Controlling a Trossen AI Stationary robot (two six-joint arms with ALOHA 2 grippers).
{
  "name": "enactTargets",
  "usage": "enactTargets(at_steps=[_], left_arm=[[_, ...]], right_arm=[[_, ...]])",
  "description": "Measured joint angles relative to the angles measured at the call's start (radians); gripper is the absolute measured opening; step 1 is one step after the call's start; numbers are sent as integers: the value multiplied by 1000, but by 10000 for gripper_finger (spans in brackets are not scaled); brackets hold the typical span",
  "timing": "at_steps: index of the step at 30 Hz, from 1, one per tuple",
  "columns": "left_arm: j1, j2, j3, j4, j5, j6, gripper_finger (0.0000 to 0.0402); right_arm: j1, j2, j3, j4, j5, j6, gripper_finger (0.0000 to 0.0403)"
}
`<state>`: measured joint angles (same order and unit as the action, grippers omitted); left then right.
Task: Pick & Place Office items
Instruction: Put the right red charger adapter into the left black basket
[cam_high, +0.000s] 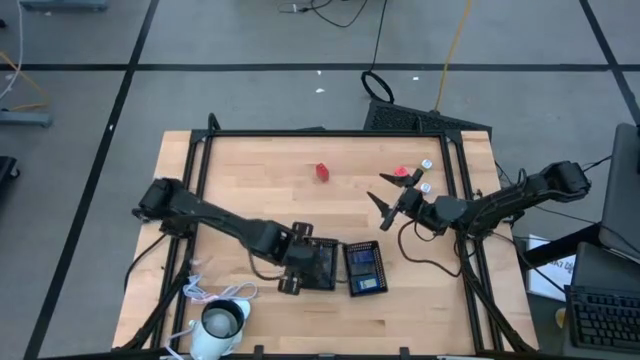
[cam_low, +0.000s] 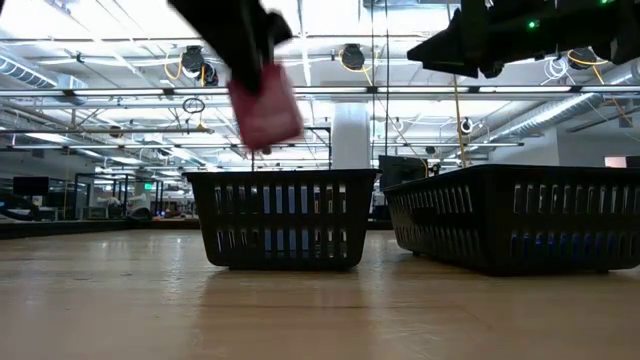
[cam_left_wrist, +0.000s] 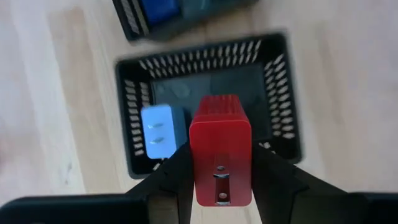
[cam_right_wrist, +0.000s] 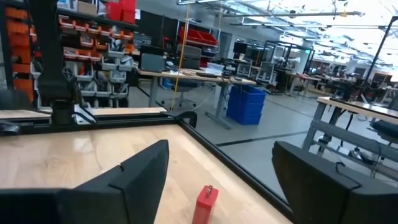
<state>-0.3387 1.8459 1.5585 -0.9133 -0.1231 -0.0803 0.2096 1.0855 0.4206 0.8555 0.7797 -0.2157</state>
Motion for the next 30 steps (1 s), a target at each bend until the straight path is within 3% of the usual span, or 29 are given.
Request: enactTargets(at_steps=[9,30], left_arm=[[31,101,0,-12,0,19,124],[61,151,0,20,-8,26,124]], right_arm=[[2,0,0,0,-4,0,271],[2,1,0,-29,-1,10,263]])
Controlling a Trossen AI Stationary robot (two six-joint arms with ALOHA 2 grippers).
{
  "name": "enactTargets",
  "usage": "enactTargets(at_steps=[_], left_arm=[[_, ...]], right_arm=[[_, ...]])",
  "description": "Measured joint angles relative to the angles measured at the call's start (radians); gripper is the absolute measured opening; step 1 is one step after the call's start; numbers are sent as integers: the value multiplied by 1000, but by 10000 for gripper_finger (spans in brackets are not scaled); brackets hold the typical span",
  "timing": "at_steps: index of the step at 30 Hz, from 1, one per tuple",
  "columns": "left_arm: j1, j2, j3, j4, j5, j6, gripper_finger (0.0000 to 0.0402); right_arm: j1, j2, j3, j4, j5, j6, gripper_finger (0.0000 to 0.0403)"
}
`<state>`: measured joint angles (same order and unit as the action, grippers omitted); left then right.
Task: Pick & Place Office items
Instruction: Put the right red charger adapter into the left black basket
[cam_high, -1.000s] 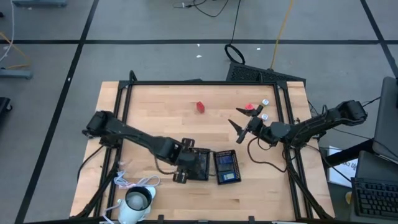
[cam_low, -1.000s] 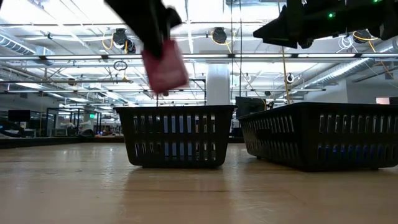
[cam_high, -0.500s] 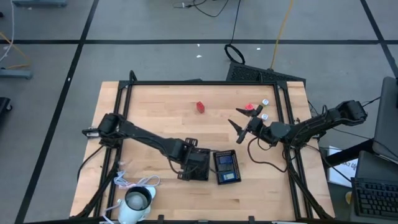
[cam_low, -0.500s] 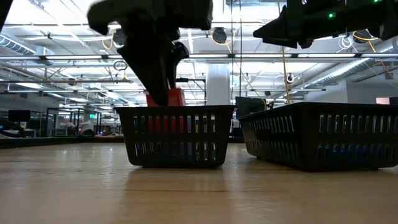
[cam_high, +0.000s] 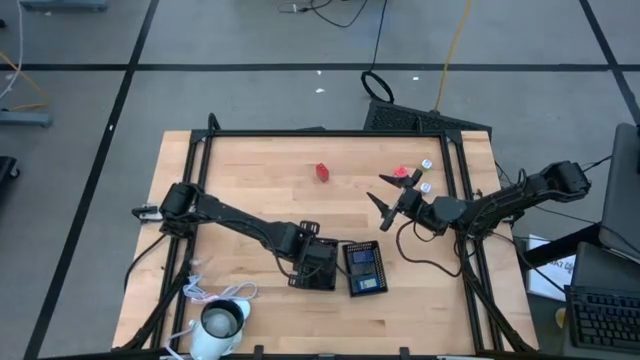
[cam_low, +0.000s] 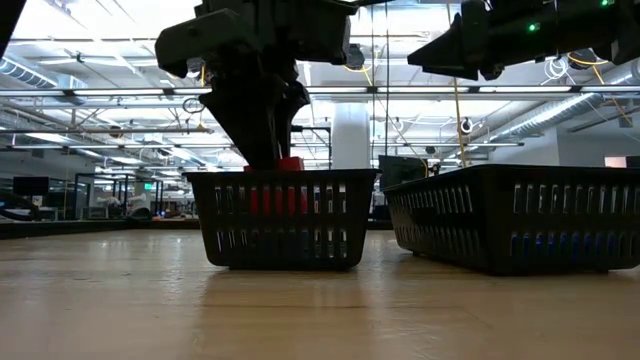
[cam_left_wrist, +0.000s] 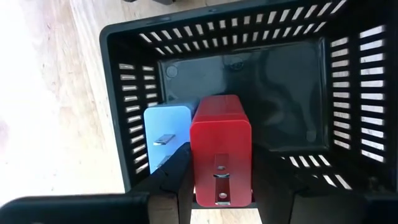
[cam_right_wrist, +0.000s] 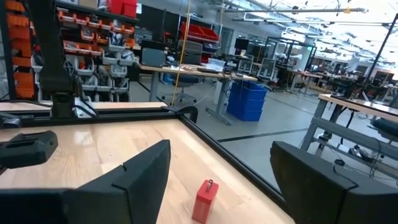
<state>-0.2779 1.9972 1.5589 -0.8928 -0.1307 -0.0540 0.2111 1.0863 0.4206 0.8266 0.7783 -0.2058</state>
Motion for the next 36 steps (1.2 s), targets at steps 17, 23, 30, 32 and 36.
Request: enactTargets(at_steps=[17,23,30,32,36], left_arm=[[4,0,0,-3,23,-3,124],[6,11,0,4,24,-3,124],[10,41,1,7,20,-3,123],[10,42,1,8,14,-5,123],[10,42,1,4,-30,-29,124]], right_arm=[[0,0,0,-2,1,0,260],[0,0,0,-2,1,0,256],[0,0,0,-11,1,4,255],[0,0,0,-17,1,4,255],[0,0,0,-17,2,4,255]])
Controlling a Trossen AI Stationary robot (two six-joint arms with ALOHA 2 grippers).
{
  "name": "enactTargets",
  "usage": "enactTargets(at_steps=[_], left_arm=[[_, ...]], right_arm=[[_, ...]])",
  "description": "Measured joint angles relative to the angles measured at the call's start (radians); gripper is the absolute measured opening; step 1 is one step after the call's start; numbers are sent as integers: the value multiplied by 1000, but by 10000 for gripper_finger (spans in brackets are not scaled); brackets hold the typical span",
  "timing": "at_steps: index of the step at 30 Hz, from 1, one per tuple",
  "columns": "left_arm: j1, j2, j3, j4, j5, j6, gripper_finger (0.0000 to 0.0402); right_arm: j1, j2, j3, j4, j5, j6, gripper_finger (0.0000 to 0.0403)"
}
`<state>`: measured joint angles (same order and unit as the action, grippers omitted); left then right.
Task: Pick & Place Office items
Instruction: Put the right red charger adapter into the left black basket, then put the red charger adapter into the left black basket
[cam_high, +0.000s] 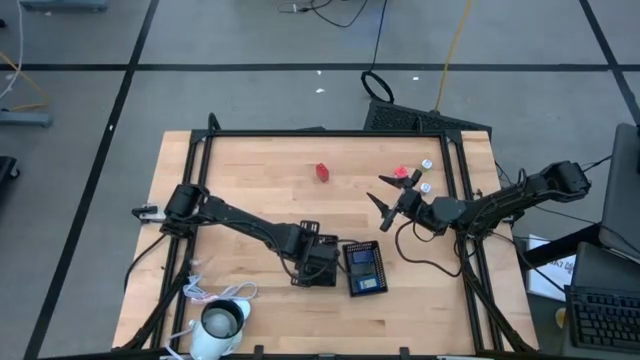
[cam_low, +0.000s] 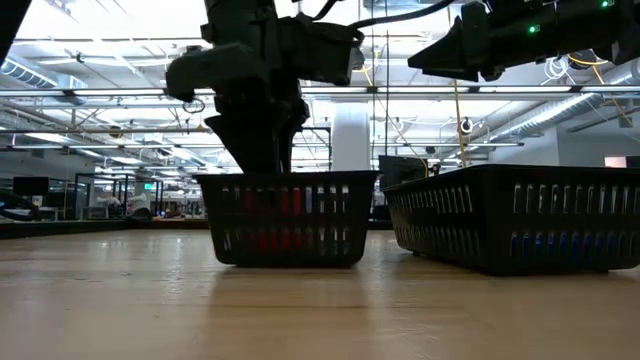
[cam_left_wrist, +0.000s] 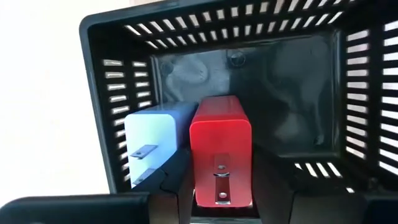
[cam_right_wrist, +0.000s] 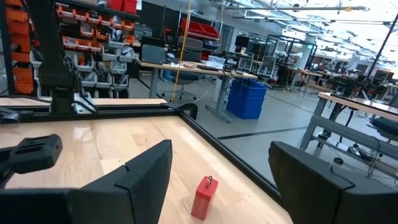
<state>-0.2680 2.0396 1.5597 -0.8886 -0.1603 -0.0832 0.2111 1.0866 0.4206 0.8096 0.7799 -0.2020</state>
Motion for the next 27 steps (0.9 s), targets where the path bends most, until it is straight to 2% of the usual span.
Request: enactTargets(at_steps=[7,11,19,27], left_arm=[[0,4,-1,0,-8,-28,243],[0,4,-1,1,-8,-31,285],[4,-40,-1,0,1,-55,315],[6,-189,-1,25,4,-60,313]], right_arm=[[0,0,0,-1,0,-2,255],[0,0,0,-1,0,-3,254],[0,0,0,-10,0,-3,255],[0,0,0,-19,0,-1,255]])
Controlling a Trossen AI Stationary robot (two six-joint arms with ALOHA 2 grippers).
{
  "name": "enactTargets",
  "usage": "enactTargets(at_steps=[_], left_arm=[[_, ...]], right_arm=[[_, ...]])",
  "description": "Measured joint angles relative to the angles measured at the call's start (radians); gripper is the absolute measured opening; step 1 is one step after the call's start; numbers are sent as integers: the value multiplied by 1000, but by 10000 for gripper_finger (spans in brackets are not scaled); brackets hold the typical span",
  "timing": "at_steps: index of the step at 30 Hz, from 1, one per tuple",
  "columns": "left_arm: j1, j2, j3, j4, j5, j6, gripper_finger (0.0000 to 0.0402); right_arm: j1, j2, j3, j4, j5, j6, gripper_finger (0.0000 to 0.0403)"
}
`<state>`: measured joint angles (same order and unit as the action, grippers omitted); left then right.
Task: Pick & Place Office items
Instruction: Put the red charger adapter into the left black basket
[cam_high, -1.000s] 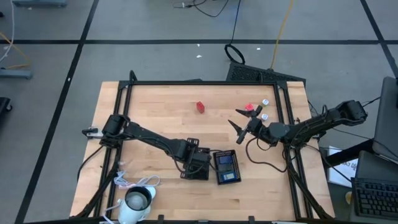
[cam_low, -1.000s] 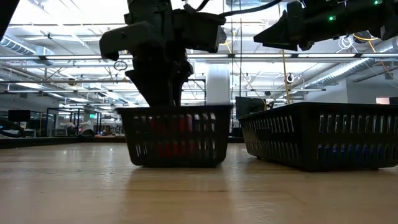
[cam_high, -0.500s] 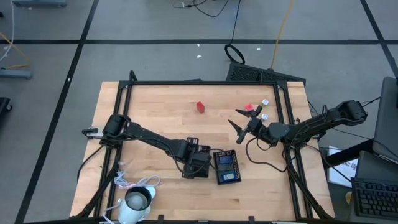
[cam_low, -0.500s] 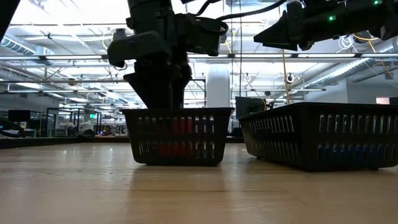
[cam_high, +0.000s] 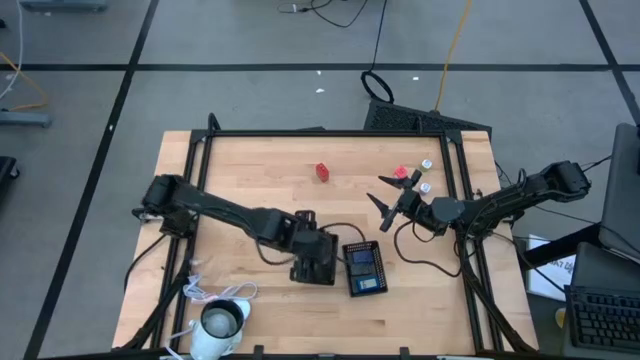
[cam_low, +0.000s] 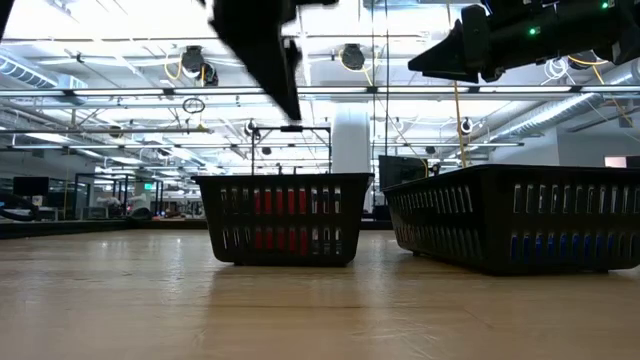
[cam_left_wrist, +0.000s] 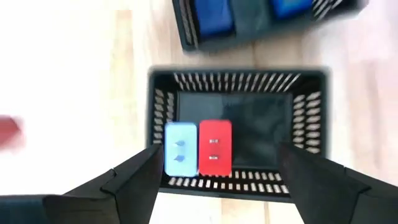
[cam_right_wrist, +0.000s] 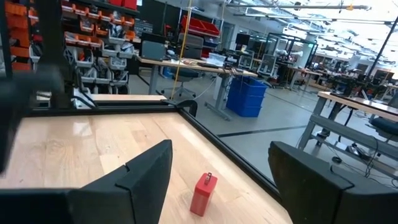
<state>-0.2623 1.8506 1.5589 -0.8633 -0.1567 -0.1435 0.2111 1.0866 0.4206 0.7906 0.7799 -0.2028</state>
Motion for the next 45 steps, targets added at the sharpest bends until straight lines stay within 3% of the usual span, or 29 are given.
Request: enactTargets(at_steps=[8,12,15,18,21,27,36,45], left_arm=[[-8,-203,-52,117,-6,109,314],[8,-327,-180,247,-9,137,313],[33,-432,-311,360,-10,139,316],[66,-536,-448,464,-10,131,315],[102,-635,-574,572,-11,102,312],[160,-809,-767,708,-11,86,318],[243,-974,-928,817,-11,70,319],[304,-987,-969,828,-4,44,319]], right_arm=[[0,0,0,-54,-40,61,254],[-5,-8,0,-93,-178,117,254],[-30,-36,0,-140,-349,177,254],[-65,-93,0,-228,-532,249,254],[-94,-174,0,-344,-628,289,254],[-108,-359,0,-539,-651,298,254],[-73,-564,0,-819,-653,328,254],[-65,-741,-156,-760,-653,398,254]])
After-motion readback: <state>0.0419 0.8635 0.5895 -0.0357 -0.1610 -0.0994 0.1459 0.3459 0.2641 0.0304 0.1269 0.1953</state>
